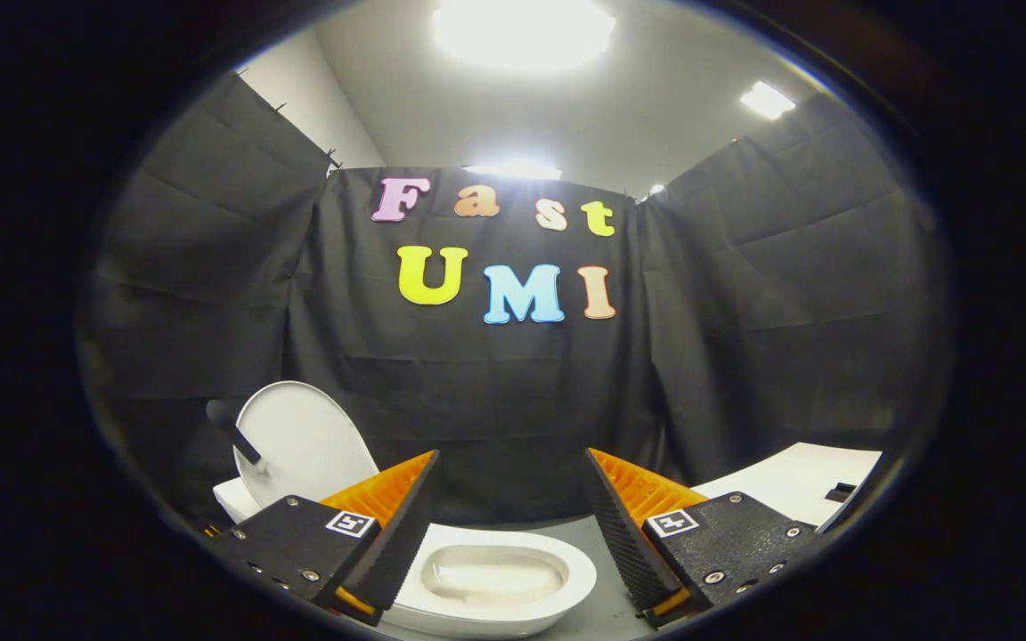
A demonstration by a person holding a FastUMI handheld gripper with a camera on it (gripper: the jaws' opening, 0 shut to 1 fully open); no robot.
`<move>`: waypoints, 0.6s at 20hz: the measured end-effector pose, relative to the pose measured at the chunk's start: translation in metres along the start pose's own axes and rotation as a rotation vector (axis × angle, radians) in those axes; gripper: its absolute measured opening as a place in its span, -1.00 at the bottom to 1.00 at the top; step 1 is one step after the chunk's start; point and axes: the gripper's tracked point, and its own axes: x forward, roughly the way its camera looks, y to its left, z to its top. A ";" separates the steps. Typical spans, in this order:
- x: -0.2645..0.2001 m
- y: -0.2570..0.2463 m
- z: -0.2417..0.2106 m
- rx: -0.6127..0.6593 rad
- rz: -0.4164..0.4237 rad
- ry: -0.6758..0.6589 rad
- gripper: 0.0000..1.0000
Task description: Open the toilet lid.
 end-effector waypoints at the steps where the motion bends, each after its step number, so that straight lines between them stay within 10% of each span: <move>1: -0.002 -0.006 -0.005 -0.012 -0.007 0.001 0.90; 12: -0.017 -0.044 -0.038 -0.022 -0.076 0.014 0.90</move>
